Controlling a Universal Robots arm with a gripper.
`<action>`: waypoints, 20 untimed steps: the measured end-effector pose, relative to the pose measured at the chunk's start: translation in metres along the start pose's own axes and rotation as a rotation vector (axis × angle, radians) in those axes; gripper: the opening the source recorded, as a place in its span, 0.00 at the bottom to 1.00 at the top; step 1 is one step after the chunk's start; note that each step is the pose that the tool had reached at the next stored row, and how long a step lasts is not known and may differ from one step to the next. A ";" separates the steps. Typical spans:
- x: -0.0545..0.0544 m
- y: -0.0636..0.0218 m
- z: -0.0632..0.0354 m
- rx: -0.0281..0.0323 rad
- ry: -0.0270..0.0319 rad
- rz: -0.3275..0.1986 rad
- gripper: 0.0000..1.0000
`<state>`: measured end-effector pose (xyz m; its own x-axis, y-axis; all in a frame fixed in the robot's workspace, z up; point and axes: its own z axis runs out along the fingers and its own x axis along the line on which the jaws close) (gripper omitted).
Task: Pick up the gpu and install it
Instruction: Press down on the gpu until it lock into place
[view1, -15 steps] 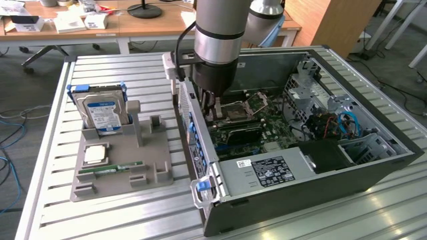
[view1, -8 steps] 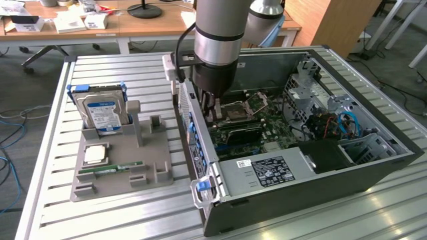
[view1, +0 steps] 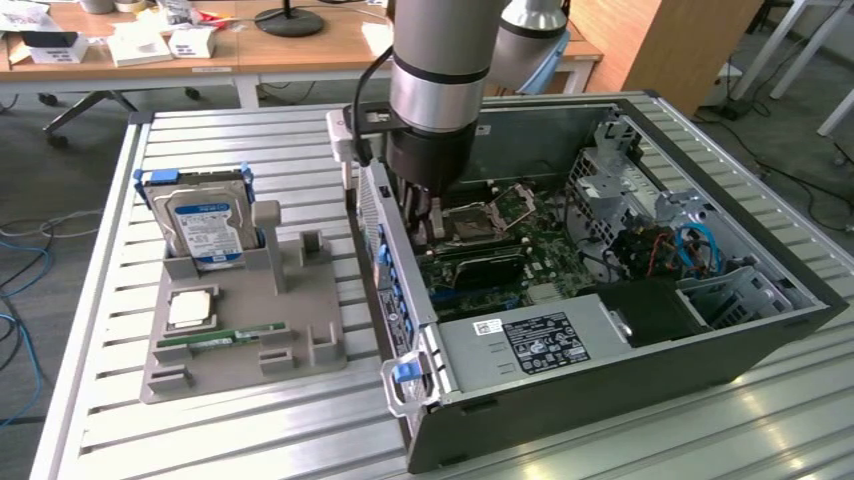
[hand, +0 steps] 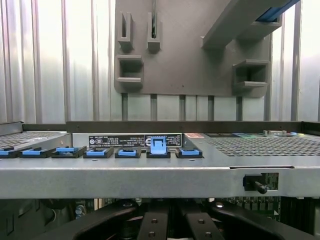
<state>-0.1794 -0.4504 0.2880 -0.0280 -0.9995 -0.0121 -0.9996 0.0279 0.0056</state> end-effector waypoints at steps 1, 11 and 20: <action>0.000 -0.0011 0.0000 0.0003 0.0000 0.000 0.11; 0.000 -0.0139 -0.0001 0.0003 0.0002 0.000 0.11; -0.001 -0.0366 -0.0002 0.0004 -0.0002 0.000 0.11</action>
<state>-0.1428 -0.4505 0.2881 -0.0276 -0.9995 -0.0122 -0.9996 0.0276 0.0052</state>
